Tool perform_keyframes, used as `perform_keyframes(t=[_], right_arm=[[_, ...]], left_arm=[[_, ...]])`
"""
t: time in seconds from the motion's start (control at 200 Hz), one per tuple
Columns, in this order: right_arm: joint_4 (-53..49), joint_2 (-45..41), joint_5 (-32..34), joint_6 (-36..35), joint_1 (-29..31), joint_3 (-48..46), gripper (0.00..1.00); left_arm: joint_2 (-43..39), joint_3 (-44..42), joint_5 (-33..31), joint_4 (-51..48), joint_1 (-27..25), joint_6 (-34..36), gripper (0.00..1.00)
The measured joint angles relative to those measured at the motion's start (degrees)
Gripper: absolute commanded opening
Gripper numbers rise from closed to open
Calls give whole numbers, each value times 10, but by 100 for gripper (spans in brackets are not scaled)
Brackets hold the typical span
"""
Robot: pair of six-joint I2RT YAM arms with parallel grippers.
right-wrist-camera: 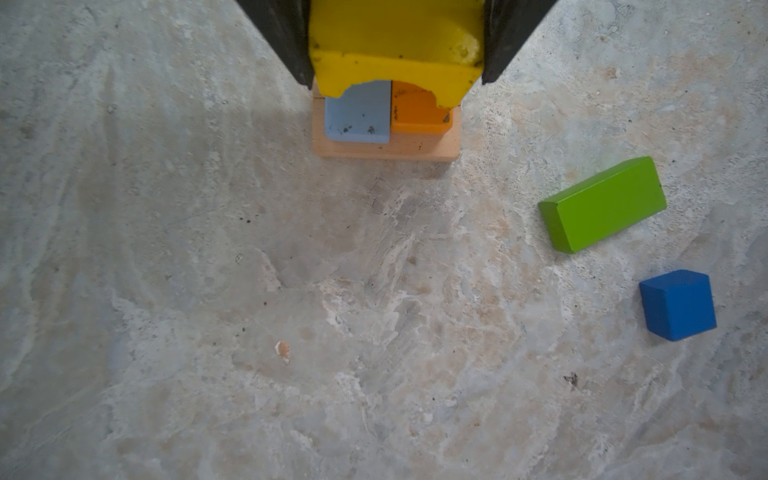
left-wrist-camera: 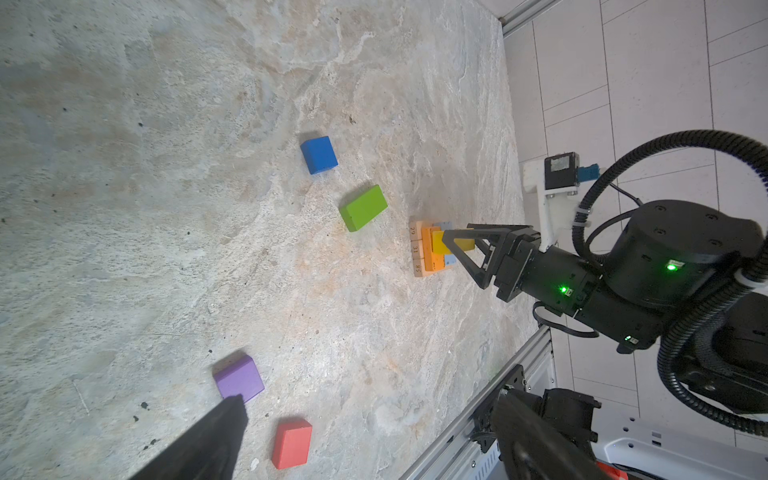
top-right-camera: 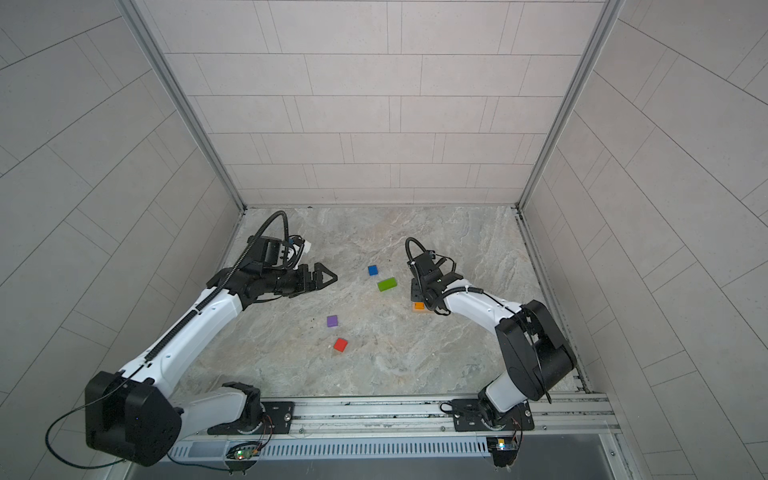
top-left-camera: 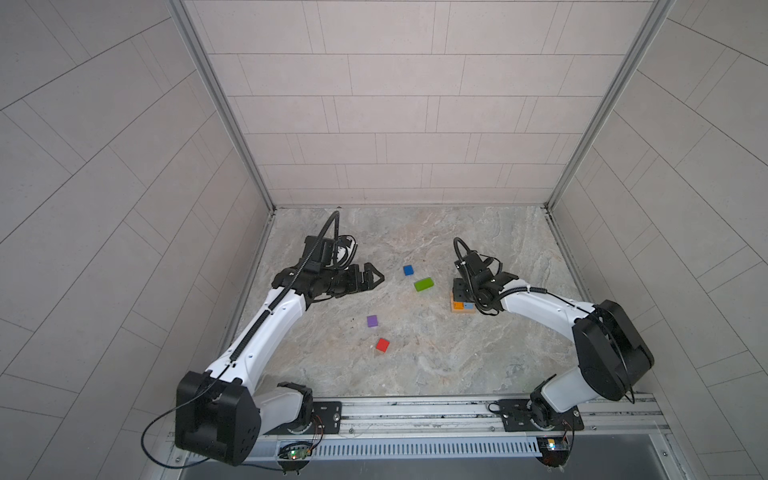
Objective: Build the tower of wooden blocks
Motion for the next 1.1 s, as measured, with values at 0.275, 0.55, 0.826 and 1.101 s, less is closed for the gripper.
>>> perform_keyframes(t=[0.275, 0.55, 0.826, 1.101], right_arm=[[11, 5, -2, 7, 0, -2, 54], [13, 5, -1, 8, 0, -3, 59], [11, 5, 0, 8, 0, -3, 66], [5, 5, 1, 7, 0, -3, 71]], left_arm=[[0, 0, 0, 0, 0, 0, 100], [0, 0, 0, 0, 0, 0, 100], [0, 0, 0, 0, 0, 0, 100], [0, 0, 0, 0, 0, 0, 100]])
